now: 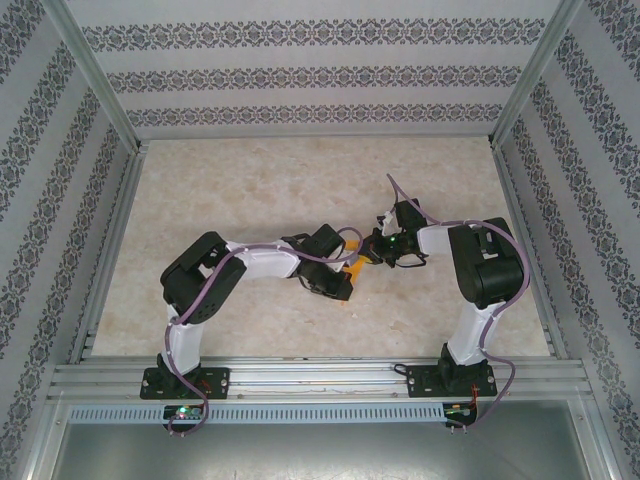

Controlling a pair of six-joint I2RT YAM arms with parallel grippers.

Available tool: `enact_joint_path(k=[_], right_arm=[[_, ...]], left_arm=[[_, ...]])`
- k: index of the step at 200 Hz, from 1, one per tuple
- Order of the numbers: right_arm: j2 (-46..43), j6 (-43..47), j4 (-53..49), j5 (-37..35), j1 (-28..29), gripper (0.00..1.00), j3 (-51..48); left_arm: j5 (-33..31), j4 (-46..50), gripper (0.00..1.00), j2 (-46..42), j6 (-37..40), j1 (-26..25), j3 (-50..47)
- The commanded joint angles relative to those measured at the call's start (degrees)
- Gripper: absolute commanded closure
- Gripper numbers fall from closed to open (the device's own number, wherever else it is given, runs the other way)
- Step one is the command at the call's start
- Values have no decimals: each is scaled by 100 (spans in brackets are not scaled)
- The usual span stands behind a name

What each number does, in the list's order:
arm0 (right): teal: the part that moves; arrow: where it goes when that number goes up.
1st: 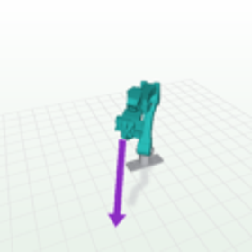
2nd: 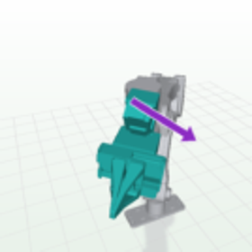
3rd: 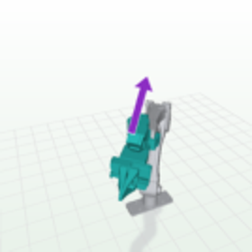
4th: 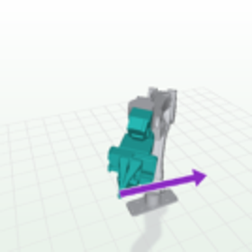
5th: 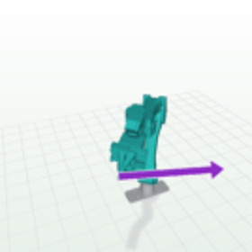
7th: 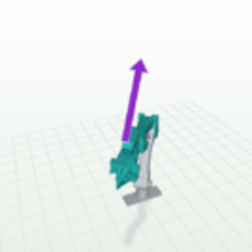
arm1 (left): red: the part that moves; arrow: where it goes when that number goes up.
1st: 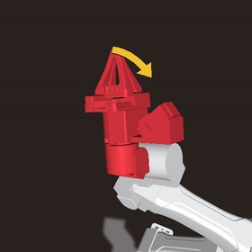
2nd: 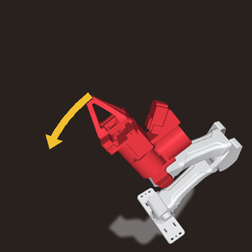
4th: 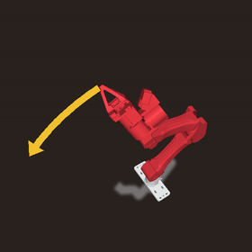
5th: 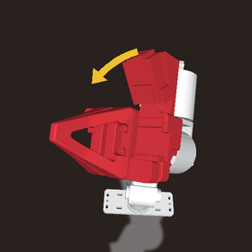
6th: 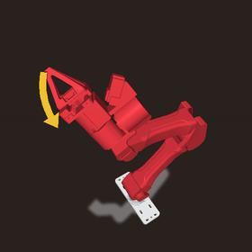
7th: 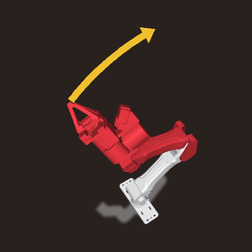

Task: Fold a paper plane with a square sheet of paper (fold left side to right side)
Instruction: Fold the wing for the fifth time at the center of the table.

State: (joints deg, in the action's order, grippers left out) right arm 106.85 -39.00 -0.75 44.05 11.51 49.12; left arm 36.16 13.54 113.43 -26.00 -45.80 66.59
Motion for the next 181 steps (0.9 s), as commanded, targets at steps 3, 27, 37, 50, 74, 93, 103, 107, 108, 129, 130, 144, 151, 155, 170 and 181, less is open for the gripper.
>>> enact_joint_path(k=[3, 27, 37, 50, 74, 93, 103, 107, 108, 129, 130, 144, 151, 155, 170, 181], right_arm=[[459, 60, -531, -916, -35, 100, -132], [469, 60, -533, -916, -38, 100, -114], [477, 60, -531, -912, -37, 100, -114], [478, 60, -531, -907, -28, 100, -105], [475, 54, -531, -885, -14, 100, -78], [445, 34, -531, -864, 26, 100, -61], [425, 17, -529, -850, 51, 100, -43], [409, 7, -517, -843, 60, 100, -43], [408, 3, -520, -844, 61, 100, -43], [343, -69, -453, -780, 110, 100, -76], [340, -71, -453, -778, 117, 100, -77], [295, -131, -404, -753, 149, 100, -113], [260, -158, -379, -738, 167, 100, -137], [242, -183, -367, -734, 188, 100, -155], [145, -268, -310, -731, 259, 100, -216], [77, -337, -265, -748, 319, 100, -273]], left_arm=[[232, 1106, 93, -16, 147, -270, -379], [255, 1093, 93, -90, 124, -314, -495], [260, 1050, 94, -130, 89, -324, -568], [244, 978, 94, -182, 34, -329, -646], [182, 942, 93, -293, -19, -325, -688], [127, 879, 93, -513, -110, -302, -656], [42, 959, 93, -690, -233, -245, -561], [45, 994, 93, -752, -268, -210, -508], [51, 993, 93, -774, -280, -201, -494], [72, 729, 91, -1252, -482, -22, -377], [78, 712, 91, -1270, -497, -11, -376], [148, 540, 91, -1394, -703, 188, -351], [216, 451, 91, -1391, -763, 285, -339], [228, 415, 91, -1372, -787, 326, -327], [210, 374, 93, -1217, -795, 420, -232], [215, 377, 95, -1049, -784, 462, -118]])
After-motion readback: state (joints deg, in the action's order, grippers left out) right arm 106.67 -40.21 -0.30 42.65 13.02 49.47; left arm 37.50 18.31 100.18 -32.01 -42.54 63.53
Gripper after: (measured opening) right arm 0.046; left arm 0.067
